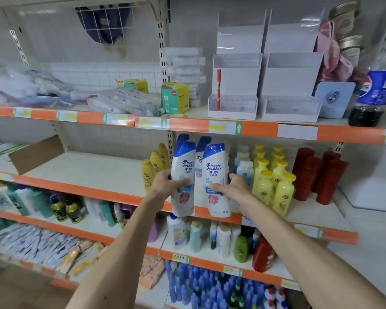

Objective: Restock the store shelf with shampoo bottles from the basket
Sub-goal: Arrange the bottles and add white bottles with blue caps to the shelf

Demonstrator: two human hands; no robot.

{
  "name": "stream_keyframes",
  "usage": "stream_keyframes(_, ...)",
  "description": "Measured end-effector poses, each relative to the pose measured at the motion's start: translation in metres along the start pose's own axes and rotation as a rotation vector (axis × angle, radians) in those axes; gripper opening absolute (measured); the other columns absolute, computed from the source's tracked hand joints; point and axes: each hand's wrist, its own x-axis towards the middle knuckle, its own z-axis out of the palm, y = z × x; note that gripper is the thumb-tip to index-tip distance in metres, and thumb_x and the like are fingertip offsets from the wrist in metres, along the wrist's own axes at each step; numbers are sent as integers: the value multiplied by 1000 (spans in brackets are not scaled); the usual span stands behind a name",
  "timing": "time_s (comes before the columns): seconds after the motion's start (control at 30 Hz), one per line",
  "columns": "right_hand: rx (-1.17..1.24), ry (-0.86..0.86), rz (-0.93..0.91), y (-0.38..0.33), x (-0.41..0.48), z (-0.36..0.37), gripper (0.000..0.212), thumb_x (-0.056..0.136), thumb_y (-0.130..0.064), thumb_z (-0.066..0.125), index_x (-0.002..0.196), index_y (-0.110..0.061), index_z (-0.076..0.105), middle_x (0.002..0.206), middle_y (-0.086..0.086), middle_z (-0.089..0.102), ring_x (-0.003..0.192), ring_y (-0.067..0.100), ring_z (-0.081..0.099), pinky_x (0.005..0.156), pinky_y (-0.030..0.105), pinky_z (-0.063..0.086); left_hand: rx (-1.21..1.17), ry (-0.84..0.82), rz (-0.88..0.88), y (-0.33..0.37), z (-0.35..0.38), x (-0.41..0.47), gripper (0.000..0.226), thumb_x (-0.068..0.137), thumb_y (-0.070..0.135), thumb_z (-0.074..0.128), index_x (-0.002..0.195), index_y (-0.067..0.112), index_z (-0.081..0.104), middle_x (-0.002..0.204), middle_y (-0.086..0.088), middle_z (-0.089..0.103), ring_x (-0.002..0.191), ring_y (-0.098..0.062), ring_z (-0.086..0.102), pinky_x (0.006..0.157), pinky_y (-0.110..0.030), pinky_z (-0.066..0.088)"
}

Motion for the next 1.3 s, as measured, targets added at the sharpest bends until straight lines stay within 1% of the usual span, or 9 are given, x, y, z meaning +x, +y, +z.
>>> stream_keyframes(0.17, 16, 86, 61, 11, 46, 49, 45, 77, -24, 82, 117, -13, 63, 112, 3, 70, 90, 18, 67, 71, 29, 54, 14, -22, -54, -45, -32, 68, 41, 71, 15, 83, 107, 8, 65, 102, -10, 72, 89, -25, 70, 79, -41, 59)
stream_keyframes(0.27, 66, 145, 87, 19, 77, 76, 45, 76, -18, 82, 116, -10, 64, 116, 8, 71, 94, 23, 70, 84, 39, 57, -2, -53, -35, -69, -42, 107, 42, 70, 9, 83, 108, 8, 64, 101, -9, 72, 85, -23, 69, 69, -29, 58)
stream_keyframes(0.43, 98, 215, 86, 30, 114, 109, 43, 78, -17, 81, 117, -16, 62, 113, 3, 70, 97, 21, 68, 90, 43, 56, -77, -167, -34, -94, -47, 160, 42, 75, 5, 78, 112, 11, 60, 92, 4, 71, 81, -11, 68, 56, -15, 54)
stream_keyframes(0.53, 112, 253, 100, 38, 131, 117, 45, 77, -18, 81, 117, -20, 62, 113, 3, 71, 98, 20, 69, 88, 44, 57, -101, -209, -57, -110, -47, 186, 53, 74, 4, 78, 122, 9, 57, 103, -2, 71, 91, -17, 69, 65, -24, 58)
stream_keyframes(0.73, 169, 245, 113, 42, 160, 123, 42, 81, -16, 78, 119, -17, 61, 113, 2, 71, 97, 18, 69, 63, 25, 50, -108, -268, -71, -120, -39, 223, 50, 73, 7, 79, 119, 8, 59, 111, -8, 71, 99, -25, 69, 82, -40, 58)
stream_keyframes(0.87, 231, 242, 106, 46, 167, 128, 43, 81, -11, 77, 120, -17, 61, 116, 2, 70, 100, 17, 69, 70, 28, 55, -114, -303, -86, -123, -33, 231, 45, 75, 8, 78, 116, 7, 60, 110, -8, 71, 98, -25, 70, 86, -47, 57)
stream_keyframes(1.03, 290, 233, 104, 54, 174, 131, 42, 80, -9, 78, 114, -25, 60, 115, 0, 71, 102, 16, 69, 89, 42, 58, -115, -321, -79, -128, -33, 235, 45, 75, 9, 78, 117, 8, 61, 110, -8, 71, 97, -25, 70, 87, -49, 56)
stream_keyframes(1.2, 321, 167, 127, 66, 168, 131, 48, 81, -4, 76, 123, -17, 58, 121, 2, 68, 105, 15, 67, 89, 37, 57, -71, -397, -89, -127, -44, 241, 53, 72, 8, 80, 120, 11, 58, 113, -8, 70, 99, -24, 70, 85, -45, 58)
stream_keyframes(1.3, 311, 163, 140, 69, 165, 132, 48, 81, -3, 76, 124, -16, 58, 121, 2, 68, 104, 15, 67, 89, 37, 57, -28, -431, -114, -118, -47, 242, 61, 66, 11, 85, 119, 15, 56, 111, -5, 71, 100, -25, 68, 87, -49, 56)
